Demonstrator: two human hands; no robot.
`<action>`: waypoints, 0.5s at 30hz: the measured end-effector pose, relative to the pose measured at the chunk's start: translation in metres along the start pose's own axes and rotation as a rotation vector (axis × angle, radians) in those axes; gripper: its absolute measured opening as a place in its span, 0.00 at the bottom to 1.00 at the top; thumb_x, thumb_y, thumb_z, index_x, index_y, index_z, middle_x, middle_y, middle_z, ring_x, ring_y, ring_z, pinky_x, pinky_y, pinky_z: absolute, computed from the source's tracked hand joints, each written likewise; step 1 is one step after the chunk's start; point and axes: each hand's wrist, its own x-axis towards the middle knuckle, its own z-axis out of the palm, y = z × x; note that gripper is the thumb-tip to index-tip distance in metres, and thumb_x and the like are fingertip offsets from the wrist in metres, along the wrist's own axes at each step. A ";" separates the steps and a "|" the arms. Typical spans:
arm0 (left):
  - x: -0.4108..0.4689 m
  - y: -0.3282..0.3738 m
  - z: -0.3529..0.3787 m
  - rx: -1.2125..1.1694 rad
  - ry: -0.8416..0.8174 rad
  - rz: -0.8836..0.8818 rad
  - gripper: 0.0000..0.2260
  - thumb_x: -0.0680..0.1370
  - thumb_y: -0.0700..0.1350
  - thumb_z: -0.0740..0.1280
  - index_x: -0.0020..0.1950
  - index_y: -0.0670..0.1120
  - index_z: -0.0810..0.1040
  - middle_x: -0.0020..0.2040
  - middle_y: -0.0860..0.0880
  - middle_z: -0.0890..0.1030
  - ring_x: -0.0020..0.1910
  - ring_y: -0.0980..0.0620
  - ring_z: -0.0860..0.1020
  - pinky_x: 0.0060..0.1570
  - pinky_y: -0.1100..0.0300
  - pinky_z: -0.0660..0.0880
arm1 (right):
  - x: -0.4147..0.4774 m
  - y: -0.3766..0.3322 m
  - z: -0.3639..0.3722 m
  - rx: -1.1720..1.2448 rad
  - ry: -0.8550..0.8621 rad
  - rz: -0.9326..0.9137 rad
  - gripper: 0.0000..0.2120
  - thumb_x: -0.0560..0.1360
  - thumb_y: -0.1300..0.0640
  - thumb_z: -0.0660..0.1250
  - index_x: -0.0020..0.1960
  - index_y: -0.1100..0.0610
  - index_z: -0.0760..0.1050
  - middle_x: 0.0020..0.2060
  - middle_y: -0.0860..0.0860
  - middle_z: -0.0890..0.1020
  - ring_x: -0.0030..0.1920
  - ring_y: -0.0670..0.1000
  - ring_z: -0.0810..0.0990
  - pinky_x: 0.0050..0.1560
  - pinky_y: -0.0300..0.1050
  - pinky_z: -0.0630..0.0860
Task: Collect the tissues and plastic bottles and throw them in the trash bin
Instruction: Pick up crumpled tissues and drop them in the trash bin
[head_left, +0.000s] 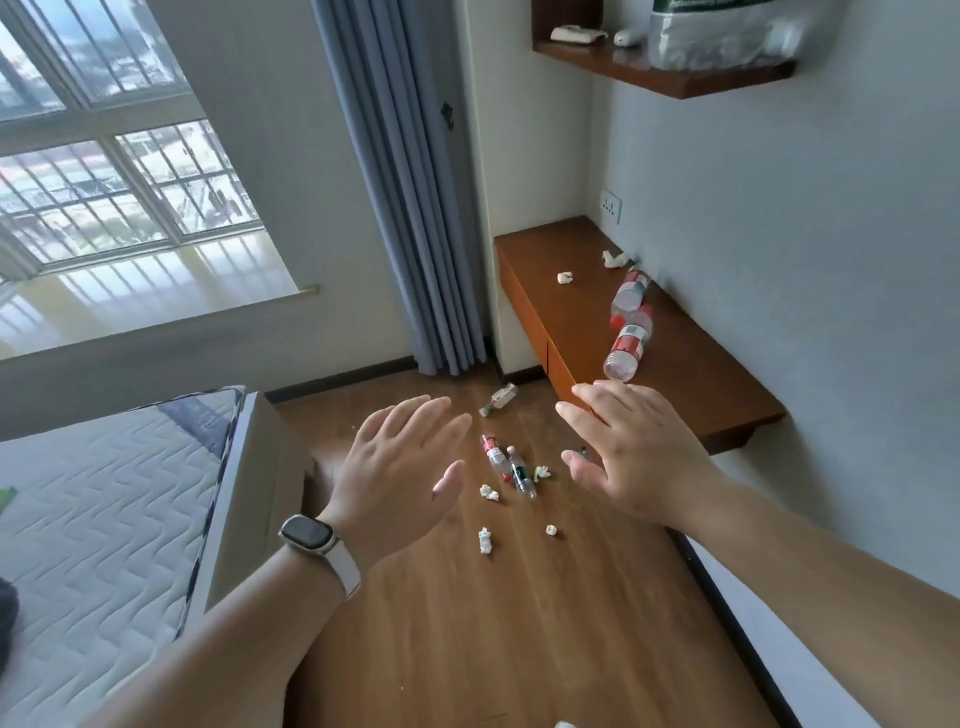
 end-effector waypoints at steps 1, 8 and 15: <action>0.008 -0.001 0.007 0.001 -0.019 -0.011 0.20 0.77 0.54 0.63 0.67 0.50 0.74 0.67 0.49 0.75 0.68 0.45 0.72 0.65 0.46 0.69 | 0.008 0.009 0.006 0.004 -0.012 -0.006 0.23 0.76 0.44 0.59 0.65 0.56 0.76 0.63 0.57 0.78 0.63 0.58 0.75 0.61 0.57 0.71; 0.042 -0.018 0.038 0.025 -0.082 -0.057 0.19 0.77 0.53 0.63 0.67 0.50 0.75 0.66 0.48 0.76 0.66 0.45 0.73 0.64 0.47 0.69 | 0.039 0.042 0.046 0.070 -0.101 -0.011 0.23 0.75 0.44 0.60 0.65 0.55 0.75 0.63 0.55 0.77 0.64 0.57 0.74 0.61 0.55 0.71; 0.058 -0.040 0.075 0.021 -0.167 -0.044 0.19 0.76 0.52 0.65 0.67 0.50 0.74 0.66 0.48 0.76 0.66 0.45 0.73 0.63 0.47 0.70 | 0.059 0.051 0.092 0.091 -0.270 0.019 0.23 0.76 0.44 0.57 0.65 0.55 0.75 0.63 0.55 0.77 0.64 0.57 0.74 0.61 0.55 0.71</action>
